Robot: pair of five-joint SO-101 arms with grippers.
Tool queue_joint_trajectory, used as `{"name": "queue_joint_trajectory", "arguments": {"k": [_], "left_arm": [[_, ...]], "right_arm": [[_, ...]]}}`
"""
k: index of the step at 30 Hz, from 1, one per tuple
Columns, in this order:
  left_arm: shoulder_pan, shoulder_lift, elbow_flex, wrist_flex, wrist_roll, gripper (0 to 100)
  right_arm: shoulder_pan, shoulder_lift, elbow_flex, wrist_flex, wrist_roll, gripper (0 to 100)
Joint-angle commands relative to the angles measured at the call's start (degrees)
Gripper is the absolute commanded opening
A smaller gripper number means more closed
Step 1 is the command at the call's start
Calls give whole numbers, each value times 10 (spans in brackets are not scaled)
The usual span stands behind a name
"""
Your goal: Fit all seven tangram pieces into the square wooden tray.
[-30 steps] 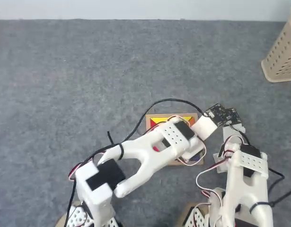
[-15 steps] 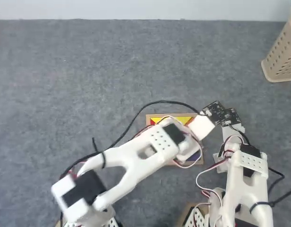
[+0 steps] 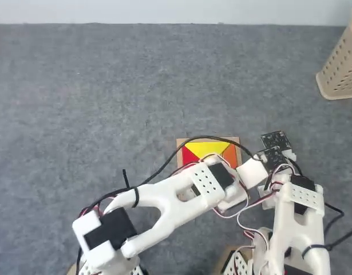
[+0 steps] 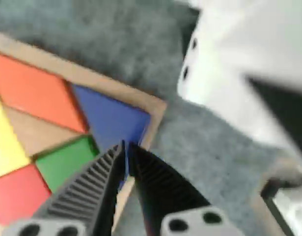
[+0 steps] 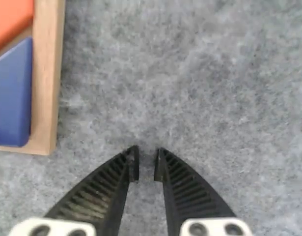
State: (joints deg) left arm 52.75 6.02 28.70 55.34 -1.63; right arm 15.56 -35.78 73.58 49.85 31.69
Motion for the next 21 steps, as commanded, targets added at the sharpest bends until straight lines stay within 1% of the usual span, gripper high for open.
{"name": "queue_joint_trajectory", "arguments": {"k": [1,8,11,18,21], "left_arm": [[3,12,-26,4,-8,12],[-31,83,-75,9,-8,12],[-32,96,-96,31,-9,12],[-32,91,-105,40,-10,12],[-42,62,-102,40,-5,12]], "right_arm": [[9,-7,1,-11,-4,91],[9,-7,1,-11,-4,91],[9,-7,1,-11,-4,91],[9,-7,1,-11,-4,91],[9,-7,1,-11,-4,91]]}}
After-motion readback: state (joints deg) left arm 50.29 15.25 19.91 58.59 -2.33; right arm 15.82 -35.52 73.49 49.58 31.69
